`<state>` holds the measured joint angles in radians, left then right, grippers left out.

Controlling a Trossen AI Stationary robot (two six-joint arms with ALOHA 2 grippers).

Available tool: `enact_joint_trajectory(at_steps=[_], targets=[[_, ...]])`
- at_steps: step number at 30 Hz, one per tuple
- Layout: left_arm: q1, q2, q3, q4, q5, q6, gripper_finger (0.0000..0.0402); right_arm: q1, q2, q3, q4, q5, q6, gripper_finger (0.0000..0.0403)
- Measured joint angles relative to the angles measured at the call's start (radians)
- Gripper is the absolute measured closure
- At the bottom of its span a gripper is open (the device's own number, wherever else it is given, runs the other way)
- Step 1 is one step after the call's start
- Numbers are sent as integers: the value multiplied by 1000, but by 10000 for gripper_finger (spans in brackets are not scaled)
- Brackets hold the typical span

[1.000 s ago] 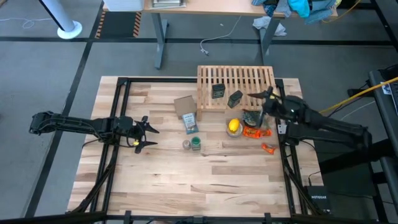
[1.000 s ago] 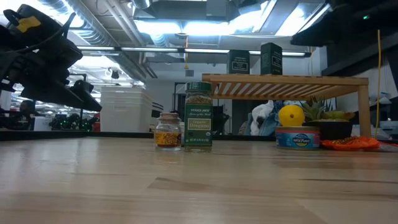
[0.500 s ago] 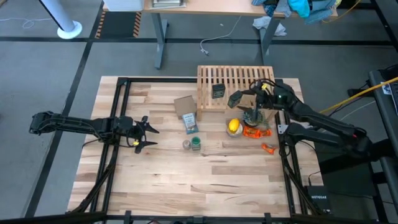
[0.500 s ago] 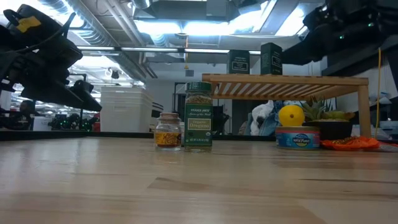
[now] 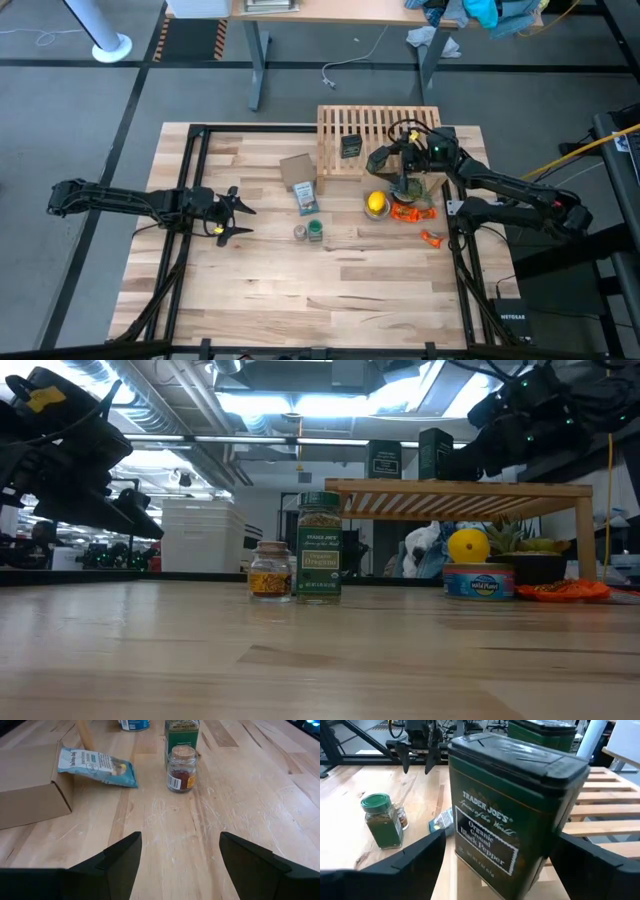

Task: Shelf spices
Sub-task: Remove the right black seasoning can from the shelf

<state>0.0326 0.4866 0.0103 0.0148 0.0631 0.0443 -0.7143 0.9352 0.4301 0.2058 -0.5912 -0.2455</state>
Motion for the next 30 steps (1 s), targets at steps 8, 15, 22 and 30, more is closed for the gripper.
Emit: enact_joint_trajectory(at_steps=[8,15,22,30], targets=[[0,0,0,0,0,0,141,0,-1,0,-17,67,69,61],[0,0,0,0,0,0,141,0,-1,0,-23,67,69,61],[0,0,0,0,0,0,141,0,-1,0,-23,57,69,61],[0,0,0,0,0,0,141,1,-1,0,-23,-38,83,144]])
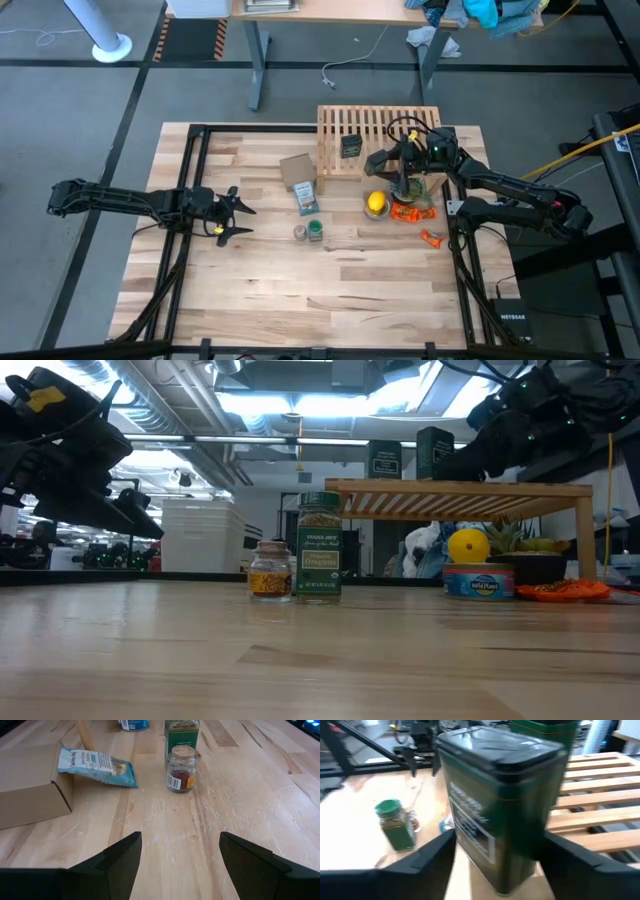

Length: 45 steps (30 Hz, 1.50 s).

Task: Shelf spices
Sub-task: Remove the right black seasoning can from the shelf

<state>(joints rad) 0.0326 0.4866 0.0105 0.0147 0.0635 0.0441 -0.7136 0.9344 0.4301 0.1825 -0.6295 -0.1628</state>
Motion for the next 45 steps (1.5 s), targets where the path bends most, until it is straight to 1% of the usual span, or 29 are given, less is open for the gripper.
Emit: enact_joint_trajectory(at_steps=[5,7,8,13,17,19,21,25,26,29,34,43,45], targets=[[0,0,0,0,0,0,141,1,0,0,-2,-17,1,241],[0,0,0,0,0,0,141,1,0,0,-2,-18,1,270],[0,0,0,0,0,0,141,1,0,0,-2,-18,1,278],[0,0,0,0,0,0,141,1,0,0,-2,-18,1,279],[0,0,0,0,0,0,141,1,0,0,-2,-18,1,250],[0,0,0,0,0,0,141,0,0,0,-2,-18,1,242],[0,0,0,0,0,0,141,0,0,0,-2,-18,1,246],[0,0,0,0,0,0,141,0,0,0,-1,-18,1,279],[0,0,0,0,0,0,141,0,0,0,-1,-18,1,281],[0,0,0,0,0,0,141,0,0,0,-1,-21,1,281],[0,0,0,0,0,0,141,0,-18,0,-3,-59,2,281],[0,0,0,0,0,0,141,1,-120,0,-10,-73,81,281],[0,0,0,0,0,0,141,16,-147,0,-31,-75,102,281]])
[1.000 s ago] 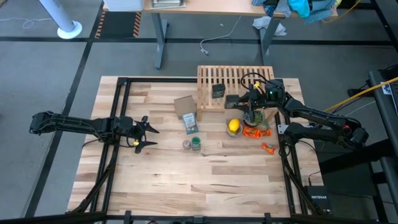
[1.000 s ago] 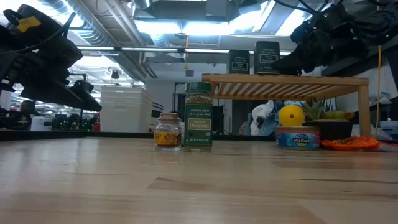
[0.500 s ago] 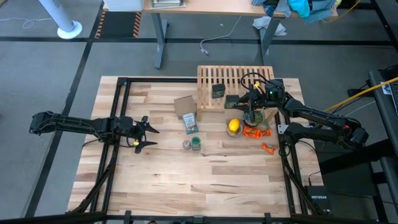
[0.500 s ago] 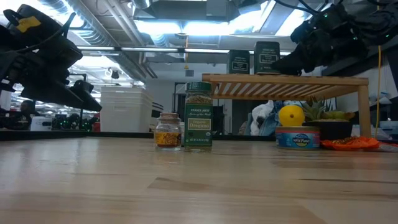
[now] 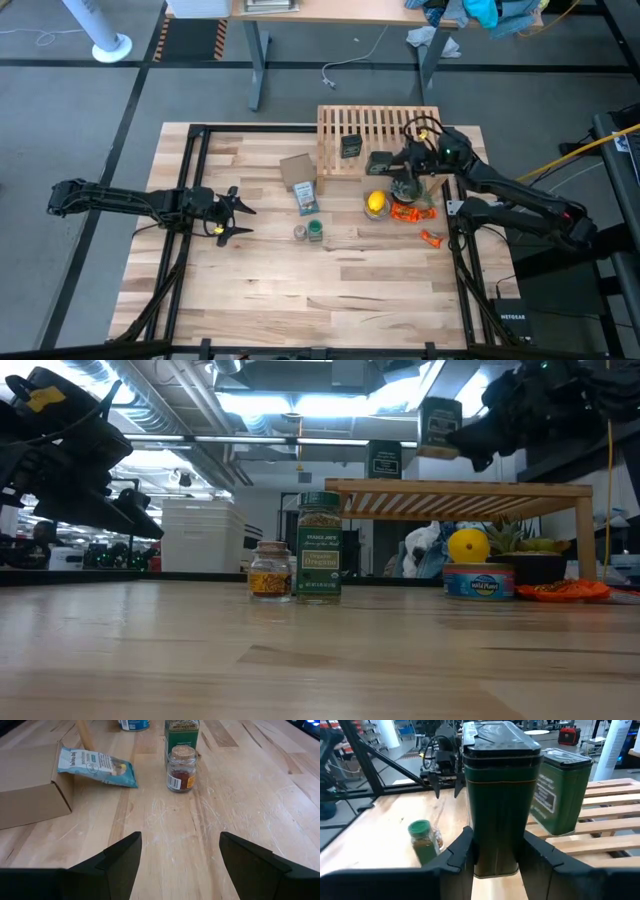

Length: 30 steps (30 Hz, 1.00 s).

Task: Shelf spices
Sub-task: Remove the right black seasoning can from the shelf

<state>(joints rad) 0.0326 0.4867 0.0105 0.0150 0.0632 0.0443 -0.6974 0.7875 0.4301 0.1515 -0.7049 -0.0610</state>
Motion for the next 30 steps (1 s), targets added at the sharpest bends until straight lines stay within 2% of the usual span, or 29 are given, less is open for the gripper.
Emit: enact_joint_trajectory(at_steps=[4,8,15,19,21,25,30], targets=[[0,0,0,0,0,0,141,97,-56,0,-57,39,4,281],[0,0,0,0,0,0,141,256,-115,0,-98,159,5,281],[0,0,0,0,0,0,141,593,-182,-17,-75,457,5,281],[0,0,0,0,0,0,141,758,-188,-105,-33,712,30,281],[0,0,0,0,0,0,141,820,-188,-156,10,793,34,281],[0,0,0,0,0,0,141,904,-188,-263,170,875,36,281],[0,0,0,0,0,0,141,921,-188,-360,309,878,91,281]])
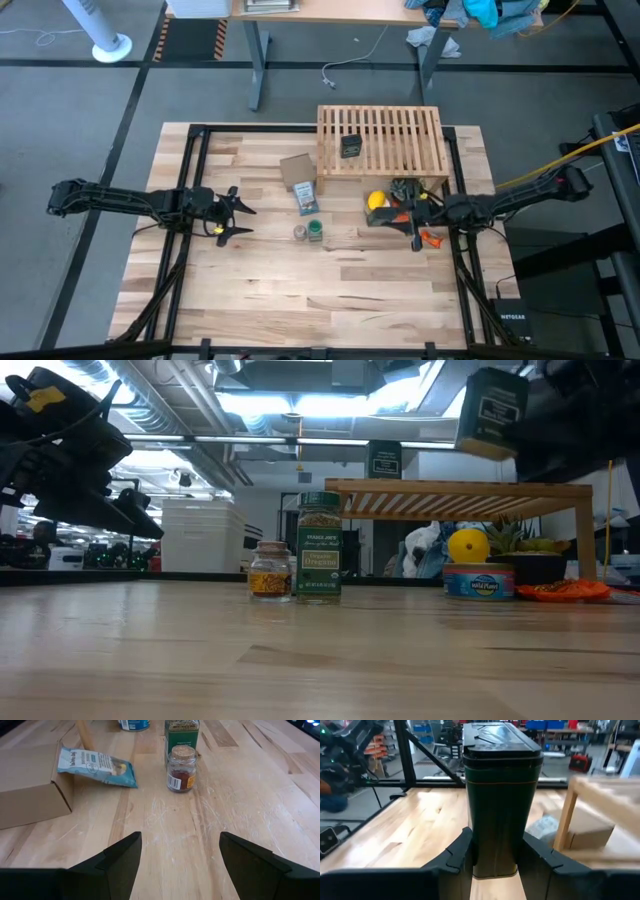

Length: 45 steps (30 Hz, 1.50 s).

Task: Shelf spices
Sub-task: Remove the right black seasoning can from the shelf

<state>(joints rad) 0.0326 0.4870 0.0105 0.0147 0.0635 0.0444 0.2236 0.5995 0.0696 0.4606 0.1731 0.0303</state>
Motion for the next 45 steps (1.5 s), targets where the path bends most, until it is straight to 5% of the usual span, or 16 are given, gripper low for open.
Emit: enact_joint_trajectory(at_steps=[11,32,45], targets=[[0,0,0,0,0,0,141,-1,102,-49,170,-10,103,281],[0,0,0,0,0,0,141,0,951,155,722,-62,127,281],[0,0,0,0,0,0,141,-1,1201,255,788,-51,113,281]])
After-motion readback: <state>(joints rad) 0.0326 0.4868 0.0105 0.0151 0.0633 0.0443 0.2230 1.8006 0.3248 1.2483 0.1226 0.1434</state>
